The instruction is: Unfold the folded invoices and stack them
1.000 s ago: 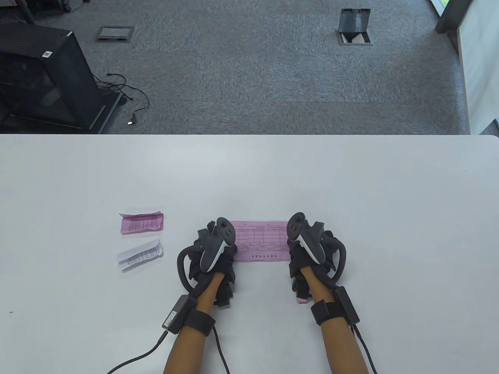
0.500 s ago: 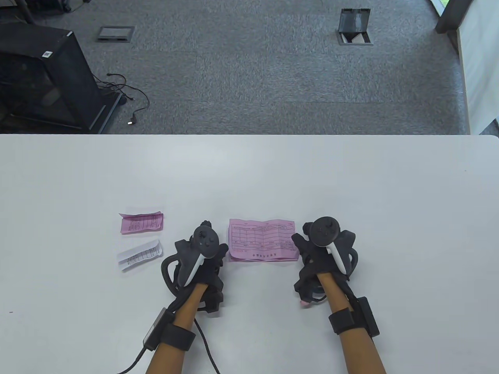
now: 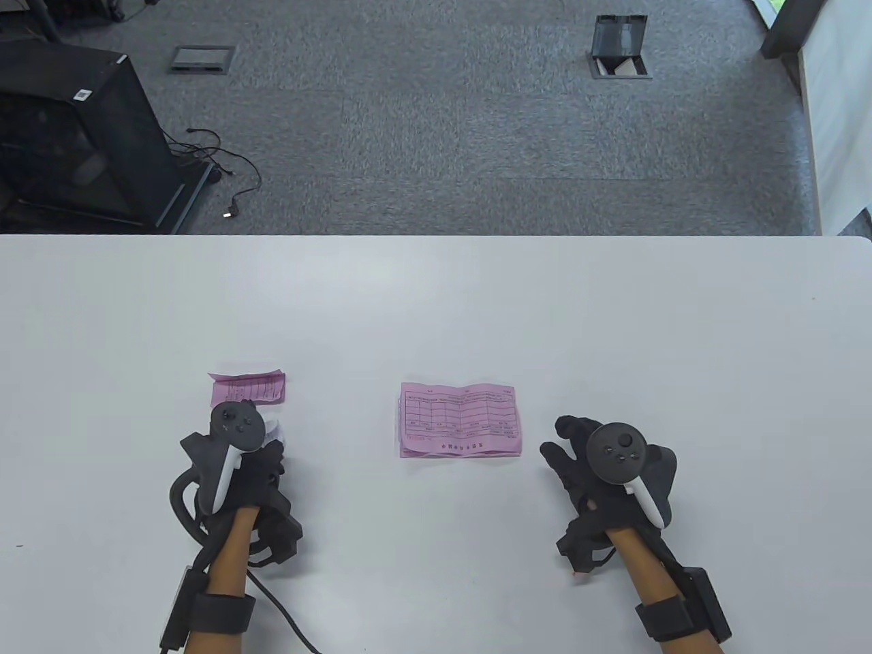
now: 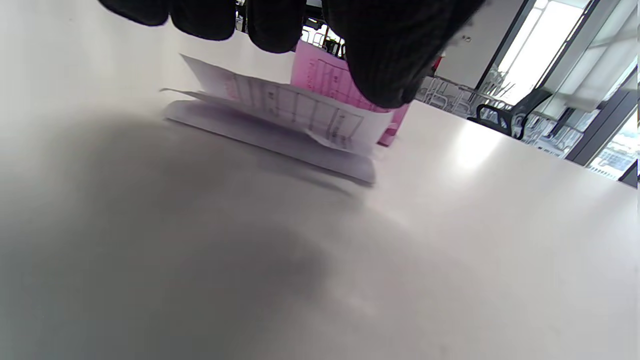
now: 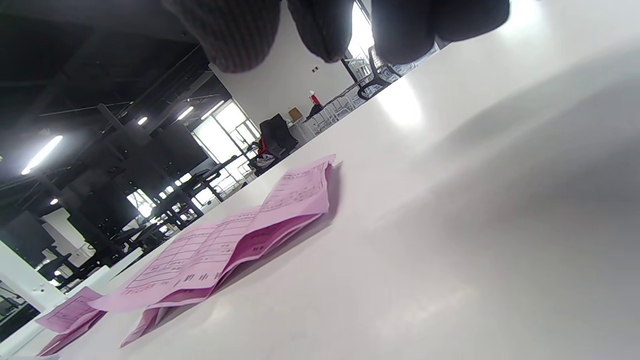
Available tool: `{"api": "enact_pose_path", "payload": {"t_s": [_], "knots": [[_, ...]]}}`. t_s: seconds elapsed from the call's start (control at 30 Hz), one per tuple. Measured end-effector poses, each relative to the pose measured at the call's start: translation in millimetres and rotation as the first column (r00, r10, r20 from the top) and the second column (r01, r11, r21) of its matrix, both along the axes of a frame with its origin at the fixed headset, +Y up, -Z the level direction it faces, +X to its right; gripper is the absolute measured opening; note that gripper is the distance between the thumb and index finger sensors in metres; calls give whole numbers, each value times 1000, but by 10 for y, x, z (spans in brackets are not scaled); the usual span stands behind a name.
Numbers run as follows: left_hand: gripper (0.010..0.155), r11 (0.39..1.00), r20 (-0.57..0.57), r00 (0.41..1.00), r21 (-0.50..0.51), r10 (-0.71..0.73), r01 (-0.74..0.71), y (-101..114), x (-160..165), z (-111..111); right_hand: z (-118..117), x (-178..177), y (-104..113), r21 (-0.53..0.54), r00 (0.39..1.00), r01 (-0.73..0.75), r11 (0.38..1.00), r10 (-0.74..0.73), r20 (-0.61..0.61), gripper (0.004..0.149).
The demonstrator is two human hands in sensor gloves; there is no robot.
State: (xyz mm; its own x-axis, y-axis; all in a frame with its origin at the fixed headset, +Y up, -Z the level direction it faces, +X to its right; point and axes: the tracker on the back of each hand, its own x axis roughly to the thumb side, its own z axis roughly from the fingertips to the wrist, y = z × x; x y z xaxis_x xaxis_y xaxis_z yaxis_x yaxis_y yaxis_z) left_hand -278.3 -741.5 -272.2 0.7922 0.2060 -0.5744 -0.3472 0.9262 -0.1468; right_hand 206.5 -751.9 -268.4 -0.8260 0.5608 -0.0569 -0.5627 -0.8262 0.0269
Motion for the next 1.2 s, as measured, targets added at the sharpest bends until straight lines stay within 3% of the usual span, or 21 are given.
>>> {"api": "enact_pose_path", "payload": {"t_s": [0.23,0.33,0.53,0.7,0.87,1.0,1.2], "knots": [[71,996,-12,998,-58,-68,67,-205,-169,-127,26,-11,-90,-25,998,22,999,-23,-55,60],[63,996,-34,996,-29,-84,83,-234,-198,-148,30,-28,-101,-26,998,15,1000,-17,-68,60],[46,961,-21,961,-7,-275,275,-247,-159,-160,29,-70,-162,-49,996,-2,999,-2,-86,60],[42,956,-28,957,49,-289,290,-203,-143,-118,36,-67,-161,-51,997,2,999,-7,-83,59],[42,977,10,985,135,-170,167,-92,-105,-26,36,-63,-163,-48,997,10,999,-14,-82,59],[42,971,64,995,232,-78,61,127,-9,94,59,-82,-135,-36,996,21,999,-24,-89,59],[42,911,198,966,345,165,-226,384,260,288,107,-165,-82,-30,991,51,998,-54,-119,59]]}}
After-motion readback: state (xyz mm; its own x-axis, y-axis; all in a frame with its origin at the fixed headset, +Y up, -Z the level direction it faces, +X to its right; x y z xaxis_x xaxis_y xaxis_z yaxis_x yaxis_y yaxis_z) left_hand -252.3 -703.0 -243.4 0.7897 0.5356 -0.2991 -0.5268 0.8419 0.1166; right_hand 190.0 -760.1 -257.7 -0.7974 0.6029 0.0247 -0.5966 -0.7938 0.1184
